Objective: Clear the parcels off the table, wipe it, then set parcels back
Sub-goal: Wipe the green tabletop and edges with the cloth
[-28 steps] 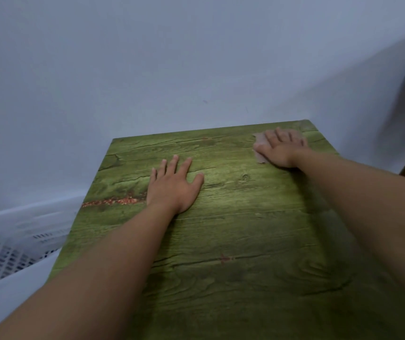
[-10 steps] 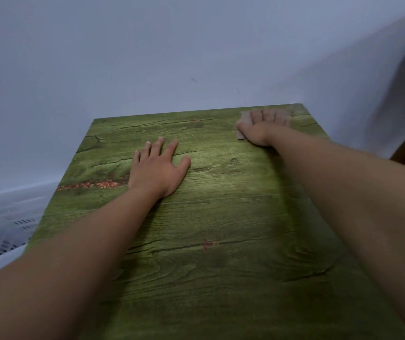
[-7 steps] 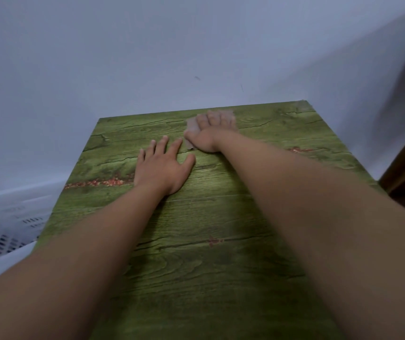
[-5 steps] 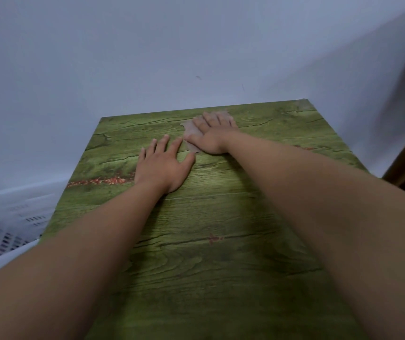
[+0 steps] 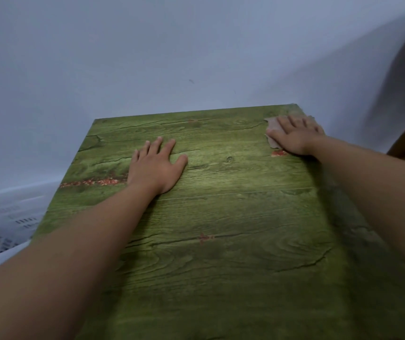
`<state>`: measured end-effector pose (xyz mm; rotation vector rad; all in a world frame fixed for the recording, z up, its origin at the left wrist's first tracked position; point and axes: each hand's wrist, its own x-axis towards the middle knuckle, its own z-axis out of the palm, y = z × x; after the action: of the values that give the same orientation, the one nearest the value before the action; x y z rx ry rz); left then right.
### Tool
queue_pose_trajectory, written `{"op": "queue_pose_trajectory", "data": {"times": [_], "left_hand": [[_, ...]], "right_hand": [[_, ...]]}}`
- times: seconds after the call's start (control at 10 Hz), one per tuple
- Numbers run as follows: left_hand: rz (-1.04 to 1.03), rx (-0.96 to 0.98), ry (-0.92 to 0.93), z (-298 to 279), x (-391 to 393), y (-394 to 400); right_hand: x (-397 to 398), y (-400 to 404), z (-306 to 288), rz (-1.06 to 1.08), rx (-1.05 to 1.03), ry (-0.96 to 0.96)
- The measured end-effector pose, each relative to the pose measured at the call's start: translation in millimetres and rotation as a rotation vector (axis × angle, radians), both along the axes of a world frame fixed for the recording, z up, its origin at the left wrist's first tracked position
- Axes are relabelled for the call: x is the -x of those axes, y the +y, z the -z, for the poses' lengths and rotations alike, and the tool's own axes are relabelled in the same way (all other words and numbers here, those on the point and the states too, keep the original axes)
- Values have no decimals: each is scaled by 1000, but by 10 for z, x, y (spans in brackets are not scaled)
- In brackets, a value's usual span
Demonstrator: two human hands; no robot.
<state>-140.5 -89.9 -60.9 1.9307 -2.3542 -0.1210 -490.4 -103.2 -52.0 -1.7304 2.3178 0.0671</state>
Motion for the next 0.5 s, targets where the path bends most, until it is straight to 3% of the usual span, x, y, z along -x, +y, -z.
{"op": "queue_pose_trajectory", "data": {"times": [0.2, 0.5], "left_hand": [[-6, -3, -5, 0, 21, 12], [-7, 9, -3, 4, 17, 4]], "right_hand": [[-154, 15, -29, 71, -12, -19], [-1278, -124, -108, -188, 20, -35]]}}
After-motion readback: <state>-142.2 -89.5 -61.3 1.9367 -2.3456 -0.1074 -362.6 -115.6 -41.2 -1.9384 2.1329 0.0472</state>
